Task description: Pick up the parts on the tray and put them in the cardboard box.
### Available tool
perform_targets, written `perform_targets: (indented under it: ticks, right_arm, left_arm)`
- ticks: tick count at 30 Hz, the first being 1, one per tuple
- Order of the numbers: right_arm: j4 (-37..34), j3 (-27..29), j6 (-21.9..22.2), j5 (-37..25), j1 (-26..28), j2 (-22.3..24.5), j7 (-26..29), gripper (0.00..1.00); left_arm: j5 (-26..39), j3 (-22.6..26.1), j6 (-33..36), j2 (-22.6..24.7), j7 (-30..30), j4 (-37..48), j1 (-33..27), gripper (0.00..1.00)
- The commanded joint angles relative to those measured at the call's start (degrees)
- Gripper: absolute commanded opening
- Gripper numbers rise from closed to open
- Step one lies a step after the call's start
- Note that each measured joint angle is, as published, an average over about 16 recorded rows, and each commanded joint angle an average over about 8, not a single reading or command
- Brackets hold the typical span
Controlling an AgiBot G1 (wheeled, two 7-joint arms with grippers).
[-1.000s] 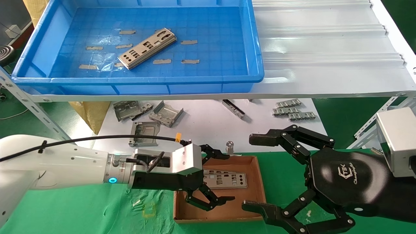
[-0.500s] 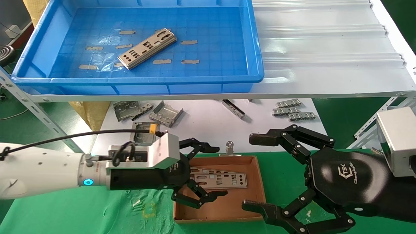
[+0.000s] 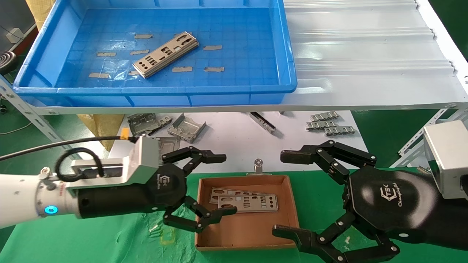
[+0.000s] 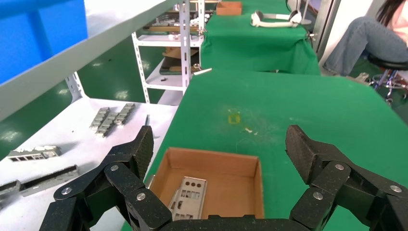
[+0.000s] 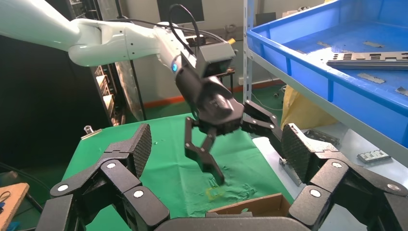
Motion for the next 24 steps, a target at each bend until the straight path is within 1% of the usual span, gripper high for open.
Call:
perform_targets:
  ticks: [1,24]
  right_arm:
    - [0.00,0.00,0.00,0.00,0.00,0.00,0.00,1.00]
    - [0.00,0.00,0.00,0.00,0.00,0.00,0.00,1.00]
  left_arm:
    - [-0.72,-0.95,0.40,-1.06,-0.92,-1.21,0.66,1.00]
    - [-9.02,-11.79,4.95,-13.21,-11.44,-15.07,8.17,1.00]
